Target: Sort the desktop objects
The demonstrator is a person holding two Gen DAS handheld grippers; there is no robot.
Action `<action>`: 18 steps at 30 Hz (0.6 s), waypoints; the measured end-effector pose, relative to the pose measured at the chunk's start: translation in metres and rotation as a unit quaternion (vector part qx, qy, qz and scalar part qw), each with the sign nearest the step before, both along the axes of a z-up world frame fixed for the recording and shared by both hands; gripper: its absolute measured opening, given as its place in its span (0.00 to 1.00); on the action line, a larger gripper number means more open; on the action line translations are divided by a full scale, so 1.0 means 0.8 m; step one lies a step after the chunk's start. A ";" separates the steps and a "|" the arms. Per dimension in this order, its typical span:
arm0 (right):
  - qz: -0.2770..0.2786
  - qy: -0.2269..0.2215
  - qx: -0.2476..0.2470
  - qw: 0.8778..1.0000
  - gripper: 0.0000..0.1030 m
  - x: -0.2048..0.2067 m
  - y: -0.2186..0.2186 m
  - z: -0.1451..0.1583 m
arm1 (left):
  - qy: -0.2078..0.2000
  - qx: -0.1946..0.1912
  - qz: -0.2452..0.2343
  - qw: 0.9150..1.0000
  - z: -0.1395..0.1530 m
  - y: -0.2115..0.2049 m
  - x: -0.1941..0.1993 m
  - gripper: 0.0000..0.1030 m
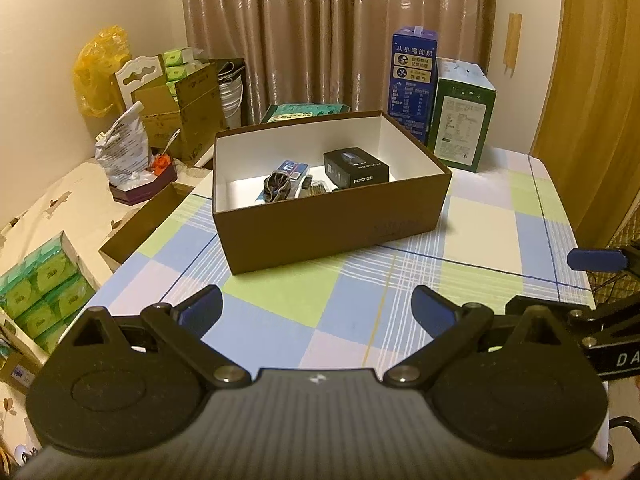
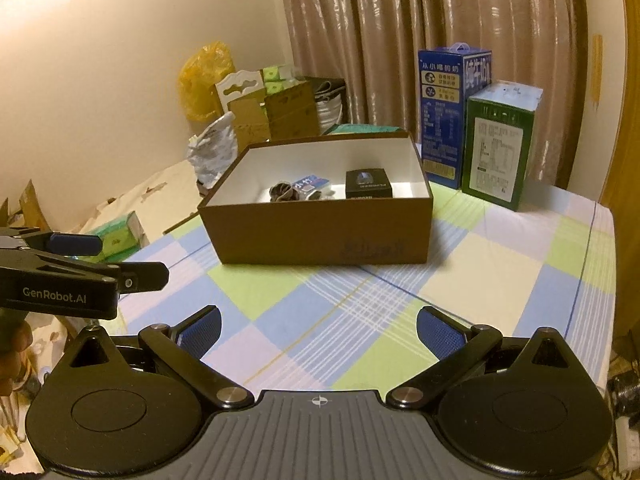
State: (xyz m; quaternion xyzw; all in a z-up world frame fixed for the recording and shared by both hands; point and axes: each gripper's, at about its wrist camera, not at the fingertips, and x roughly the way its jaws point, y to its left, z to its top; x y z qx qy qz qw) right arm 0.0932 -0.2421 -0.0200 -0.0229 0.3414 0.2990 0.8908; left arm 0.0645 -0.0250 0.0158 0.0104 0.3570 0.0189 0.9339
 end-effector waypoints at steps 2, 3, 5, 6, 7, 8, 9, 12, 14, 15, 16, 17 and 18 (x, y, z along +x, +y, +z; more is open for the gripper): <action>0.000 0.002 0.000 1.000 0.98 -0.003 -0.002 -0.001 | 0.002 -0.001 0.001 1.000 -0.002 -0.001 -0.003 0.96; 0.001 0.004 0.000 1.000 0.98 -0.005 -0.003 -0.002 | 0.002 -0.001 0.002 1.000 -0.002 -0.002 -0.004 0.96; 0.002 0.004 -0.001 1.000 0.98 -0.006 -0.004 -0.003 | 0.003 0.000 0.004 1.000 -0.004 -0.004 -0.007 0.96; 0.003 0.004 -0.003 1.000 0.98 -0.008 -0.005 -0.004 | 0.004 0.001 0.005 1.000 -0.005 -0.004 -0.008 0.96; 0.003 0.003 -0.004 1.000 0.98 -0.009 -0.005 -0.004 | 0.005 0.001 0.006 1.000 -0.006 -0.004 -0.009 0.96; 0.003 0.004 -0.005 1.000 0.98 -0.010 -0.005 -0.005 | 0.006 0.001 0.007 1.000 -0.007 -0.005 -0.010 0.96; 0.003 0.004 -0.005 1.000 0.98 -0.011 -0.006 -0.005 | 0.007 0.001 0.008 1.000 -0.008 -0.005 -0.011 0.96; 0.004 0.008 -0.005 1.000 0.98 -0.013 -0.007 -0.008 | 0.010 0.001 0.010 1.000 -0.010 -0.007 -0.014 0.96; 0.006 0.010 -0.005 1.000 0.98 -0.015 -0.007 -0.010 | 0.011 0.001 0.012 1.000 -0.012 -0.008 -0.017 0.96; 0.007 0.011 -0.006 1.000 0.98 -0.016 -0.008 -0.011 | 0.012 0.001 0.013 1.000 -0.012 -0.009 -0.019 0.96; 0.008 0.012 -0.006 1.000 0.98 -0.018 -0.009 -0.012 | 0.013 0.001 0.014 1.000 -0.013 -0.009 -0.020 0.96; 0.008 0.013 -0.006 1.000 0.98 -0.019 -0.009 -0.012 | 0.014 0.001 0.015 1.000 -0.014 -0.009 -0.022 0.96; 0.008 0.015 -0.007 1.000 0.98 -0.020 -0.010 -0.013 | 0.015 0.001 0.016 1.000 -0.015 -0.010 -0.023 0.96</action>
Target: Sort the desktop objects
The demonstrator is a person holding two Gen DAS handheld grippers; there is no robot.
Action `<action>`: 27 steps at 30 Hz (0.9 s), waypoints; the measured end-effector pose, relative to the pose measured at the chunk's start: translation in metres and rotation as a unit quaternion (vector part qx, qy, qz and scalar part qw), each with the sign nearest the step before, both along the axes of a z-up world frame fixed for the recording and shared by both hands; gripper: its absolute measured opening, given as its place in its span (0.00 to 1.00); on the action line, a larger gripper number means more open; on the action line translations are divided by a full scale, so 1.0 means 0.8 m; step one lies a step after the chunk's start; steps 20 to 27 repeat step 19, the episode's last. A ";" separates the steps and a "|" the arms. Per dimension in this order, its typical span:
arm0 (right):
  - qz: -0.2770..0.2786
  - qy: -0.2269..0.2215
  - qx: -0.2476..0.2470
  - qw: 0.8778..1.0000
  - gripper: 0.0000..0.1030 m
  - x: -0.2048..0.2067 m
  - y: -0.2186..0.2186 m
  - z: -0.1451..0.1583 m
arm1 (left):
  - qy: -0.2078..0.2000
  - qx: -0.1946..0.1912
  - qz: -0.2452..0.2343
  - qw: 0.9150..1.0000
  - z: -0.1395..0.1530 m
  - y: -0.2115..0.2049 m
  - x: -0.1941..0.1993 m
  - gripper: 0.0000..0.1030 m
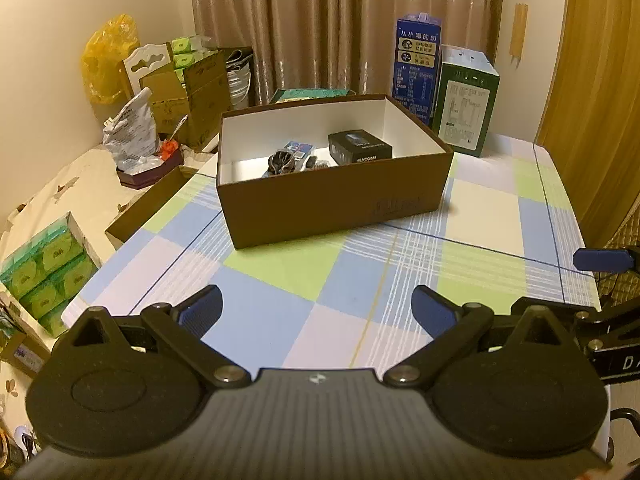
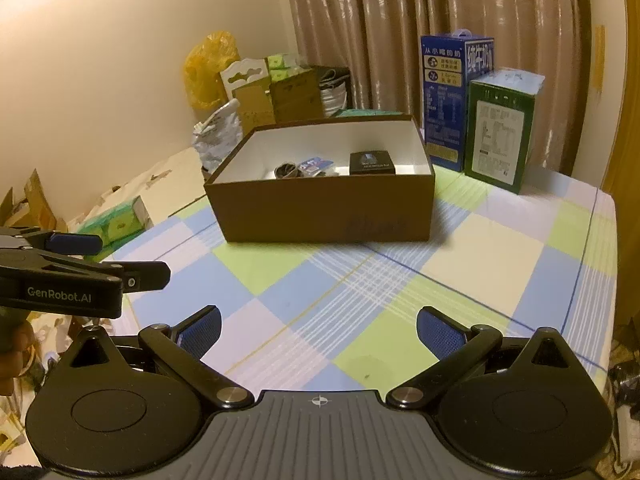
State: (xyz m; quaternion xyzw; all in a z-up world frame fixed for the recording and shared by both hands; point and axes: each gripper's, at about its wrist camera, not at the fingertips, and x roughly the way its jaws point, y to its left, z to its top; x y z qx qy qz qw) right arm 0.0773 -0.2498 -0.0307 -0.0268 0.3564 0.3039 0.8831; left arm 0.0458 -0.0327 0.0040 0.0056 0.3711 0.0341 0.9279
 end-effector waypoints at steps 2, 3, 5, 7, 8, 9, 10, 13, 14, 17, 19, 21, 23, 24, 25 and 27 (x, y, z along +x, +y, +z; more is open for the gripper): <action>0.000 0.003 0.000 1.000 0.98 -0.003 -0.002 -0.002 | 0.002 -0.001 0.002 1.000 -0.002 -0.001 -0.004 0.96; 0.001 0.004 0.000 1.000 0.98 -0.004 -0.003 -0.003 | 0.003 -0.001 0.003 1.000 -0.003 -0.002 -0.006 0.96; 0.002 0.005 0.000 1.000 0.98 -0.007 -0.006 -0.004 | 0.005 -0.001 0.005 1.000 -0.005 -0.005 -0.010 0.96; 0.004 0.007 0.000 1.000 0.98 -0.011 -0.009 -0.005 | 0.007 -0.002 0.007 1.000 -0.007 -0.007 -0.014 0.96; 0.005 0.007 0.000 1.000 0.98 -0.013 -0.010 -0.005 | 0.007 -0.002 0.008 1.000 -0.008 -0.008 -0.016 0.96; 0.005 0.007 0.000 1.000 0.98 -0.015 -0.011 -0.006 | 0.008 -0.001 0.009 1.000 -0.008 -0.009 -0.018 0.96; 0.006 0.008 0.000 1.000 0.98 -0.017 -0.012 -0.007 | 0.009 -0.001 0.010 1.000 -0.009 -0.010 -0.020 0.96; 0.006 0.011 0.001 1.000 0.98 -0.021 -0.014 -0.010 | 0.011 -0.001 0.012 1.000 -0.012 -0.012 -0.026 0.96; 0.007 0.012 0.002 1.000 0.98 -0.022 -0.013 -0.010 | 0.012 -0.001 0.013 1.000 -0.013 -0.013 -0.027 0.96; 0.005 0.013 0.001 1.000 0.98 -0.022 -0.013 -0.011 | 0.012 -0.001 0.012 1.000 -0.014 -0.014 -0.029 0.96; 0.004 0.013 0.002 1.000 0.98 -0.020 -0.012 -0.012 | 0.011 0.000 0.012 1.000 -0.015 -0.013 -0.027 0.96; 0.004 0.013 0.002 1.000 0.98 -0.020 -0.012 -0.012 | 0.011 0.000 0.012 1.000 -0.015 -0.013 -0.027 0.96; 0.004 0.013 0.002 1.000 0.98 -0.020 -0.012 -0.012 | 0.011 0.000 0.012 1.000 -0.015 -0.013 -0.027 0.96; 0.004 0.013 0.002 1.000 0.98 -0.020 -0.012 -0.012 | 0.011 0.000 0.012 1.000 -0.015 -0.013 -0.027 0.96; 0.004 0.013 0.002 1.000 0.98 -0.020 -0.012 -0.012 | 0.011 0.000 0.012 1.000 -0.015 -0.013 -0.027 0.96; 0.004 0.013 0.002 1.000 0.98 -0.020 -0.012 -0.012 | 0.011 0.000 0.012 1.000 -0.015 -0.013 -0.027 0.96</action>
